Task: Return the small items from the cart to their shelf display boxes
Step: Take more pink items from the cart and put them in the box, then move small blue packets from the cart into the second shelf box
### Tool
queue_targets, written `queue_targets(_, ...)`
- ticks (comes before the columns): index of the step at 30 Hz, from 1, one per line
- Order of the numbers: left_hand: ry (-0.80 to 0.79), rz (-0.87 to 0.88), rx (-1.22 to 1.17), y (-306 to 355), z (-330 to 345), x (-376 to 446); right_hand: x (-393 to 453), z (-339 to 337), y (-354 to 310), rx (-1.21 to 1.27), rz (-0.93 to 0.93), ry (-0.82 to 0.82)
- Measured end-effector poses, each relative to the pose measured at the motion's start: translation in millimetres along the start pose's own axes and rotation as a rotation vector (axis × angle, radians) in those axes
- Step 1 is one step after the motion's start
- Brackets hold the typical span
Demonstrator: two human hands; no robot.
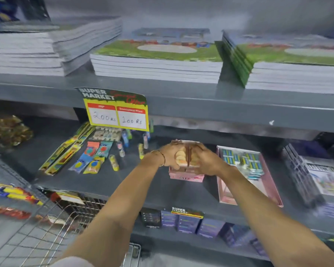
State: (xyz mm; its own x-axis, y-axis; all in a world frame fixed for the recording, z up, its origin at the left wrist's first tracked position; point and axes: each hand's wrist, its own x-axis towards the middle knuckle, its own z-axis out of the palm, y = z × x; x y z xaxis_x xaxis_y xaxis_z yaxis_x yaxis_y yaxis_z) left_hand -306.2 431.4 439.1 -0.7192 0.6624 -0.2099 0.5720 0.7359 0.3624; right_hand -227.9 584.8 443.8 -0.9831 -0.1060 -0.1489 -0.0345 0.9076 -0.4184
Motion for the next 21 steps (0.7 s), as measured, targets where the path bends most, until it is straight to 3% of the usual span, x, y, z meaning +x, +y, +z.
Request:
queue_targets(5, 0.019, -0.017, -0.039, -13, 9, -8, 6, 6, 2, -0.069, 0.043, -0.069)
queue_targets(8, 0.112, -0.075, -0.105, -25, 13, -38, 5, 10, -11, -0.063, 0.03, -0.069)
queue_targets(13, 0.405, -0.29, -0.225, -69, 26, -122, 1, 35, -91, -0.056, -0.232, 0.074)
queue_targets(21, 0.414, -0.785, -0.246, -175, 81, -311, 1, 171, -254, -0.206, -0.634, -0.285)
